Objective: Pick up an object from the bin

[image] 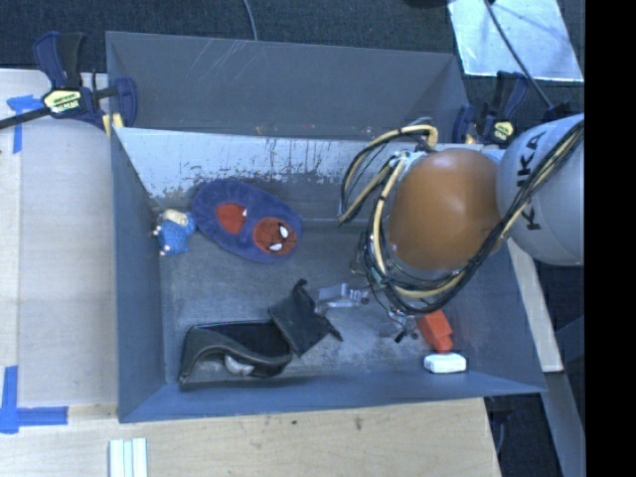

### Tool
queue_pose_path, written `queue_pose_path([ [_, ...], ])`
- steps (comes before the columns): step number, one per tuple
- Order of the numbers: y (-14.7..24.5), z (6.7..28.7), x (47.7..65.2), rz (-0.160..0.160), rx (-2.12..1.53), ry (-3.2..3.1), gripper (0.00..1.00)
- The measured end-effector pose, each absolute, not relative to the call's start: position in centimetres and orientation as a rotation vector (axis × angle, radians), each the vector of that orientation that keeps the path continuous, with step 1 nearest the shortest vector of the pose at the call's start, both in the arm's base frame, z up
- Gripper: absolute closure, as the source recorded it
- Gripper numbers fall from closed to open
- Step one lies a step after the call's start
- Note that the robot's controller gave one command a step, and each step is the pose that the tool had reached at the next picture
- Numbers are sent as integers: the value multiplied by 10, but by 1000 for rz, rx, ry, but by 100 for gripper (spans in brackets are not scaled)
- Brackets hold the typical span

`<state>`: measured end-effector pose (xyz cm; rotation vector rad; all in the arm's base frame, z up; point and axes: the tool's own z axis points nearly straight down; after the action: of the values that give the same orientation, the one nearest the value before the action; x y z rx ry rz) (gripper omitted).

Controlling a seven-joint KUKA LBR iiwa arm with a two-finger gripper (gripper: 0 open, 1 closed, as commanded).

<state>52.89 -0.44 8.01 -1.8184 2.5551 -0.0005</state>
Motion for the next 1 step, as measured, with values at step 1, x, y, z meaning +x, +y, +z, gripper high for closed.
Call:
queue_pose_path([
  [1,32,70,529,2,-1644,2676,0],
])
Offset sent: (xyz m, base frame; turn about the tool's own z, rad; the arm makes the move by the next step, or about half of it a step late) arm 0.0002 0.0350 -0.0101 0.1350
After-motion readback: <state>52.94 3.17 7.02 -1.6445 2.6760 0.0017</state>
